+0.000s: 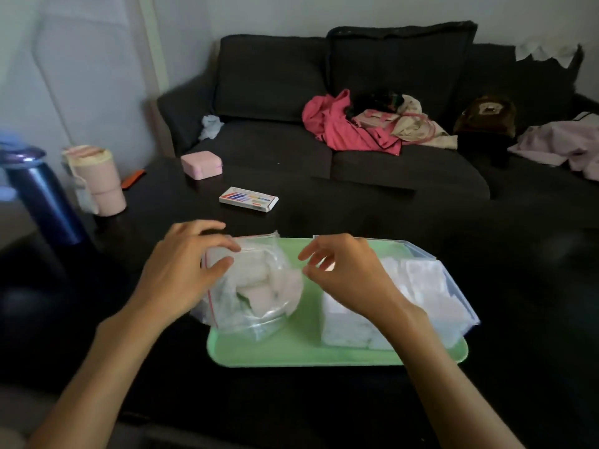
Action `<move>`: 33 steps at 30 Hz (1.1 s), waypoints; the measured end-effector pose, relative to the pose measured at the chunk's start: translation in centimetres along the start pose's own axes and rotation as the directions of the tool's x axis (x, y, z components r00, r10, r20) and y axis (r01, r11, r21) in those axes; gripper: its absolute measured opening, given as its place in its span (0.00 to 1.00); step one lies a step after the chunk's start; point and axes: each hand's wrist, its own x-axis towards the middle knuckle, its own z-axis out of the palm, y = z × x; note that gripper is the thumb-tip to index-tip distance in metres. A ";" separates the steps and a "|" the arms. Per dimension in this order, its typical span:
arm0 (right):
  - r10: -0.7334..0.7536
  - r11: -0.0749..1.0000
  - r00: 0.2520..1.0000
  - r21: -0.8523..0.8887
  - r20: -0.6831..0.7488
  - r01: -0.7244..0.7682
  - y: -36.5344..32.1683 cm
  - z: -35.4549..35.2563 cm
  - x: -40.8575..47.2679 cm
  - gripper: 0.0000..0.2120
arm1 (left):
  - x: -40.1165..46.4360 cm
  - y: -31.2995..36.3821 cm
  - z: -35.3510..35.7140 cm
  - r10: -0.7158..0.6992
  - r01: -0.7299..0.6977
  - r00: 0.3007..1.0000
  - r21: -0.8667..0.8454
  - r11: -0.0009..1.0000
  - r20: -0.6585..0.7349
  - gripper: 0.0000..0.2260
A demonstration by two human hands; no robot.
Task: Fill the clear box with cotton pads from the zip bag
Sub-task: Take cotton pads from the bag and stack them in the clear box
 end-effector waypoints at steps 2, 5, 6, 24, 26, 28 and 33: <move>0.009 0.999 0.999 -0.032 0.047 -0.008 -0.6 1.8 0.2 0.06 | -1.3 -1.9 0.3 -0.041 0.042 0.994 -0.007 0.999 0.103 0.11; 0.036 0.995 0.999 -0.095 0.036 -0.032 -1.2 3.8 0.4 0.06 | -2.7 -3.7 0.9 -0.124 0.134 0.986 -0.083 0.988 0.110 0.14; 0.052 0.992 0.999 -0.116 0.004 -0.051 -1.1 3.9 0.2 0.07 | -2.8 -3.4 1.4 -0.132 0.142 0.987 -0.115 0.983 0.096 0.14; 0.019 0.931 0.964 -0.348 -0.266 -0.114 -1.1 5.3 1.0 0.18 | 0.6 -0.8 3.0 0.151 -0.137 0.925 -0.066 0.988 0.348 0.15; -0.004 0.943 0.961 -0.321 -0.277 -0.089 -0.9 5.4 1.4 0.17 | 0.3 -0.8 2.5 0.066 -0.038 0.920 -0.082 0.996 0.386 0.14; -0.028 0.964 0.956 -0.260 -0.293 -0.051 -0.9 5.3 1.8 0.16 | -0.1 -1.3 1.2 0.011 0.013 0.928 -0.061 0.998 0.373 0.15; -0.106 0.984 0.976 -0.163 -0.189 0.075 -1.7 6.0 2.7 0.14 | -2.0 -2.9 -0.7 -0.022 0.036 0.970 -0.053 0.998 0.243 0.14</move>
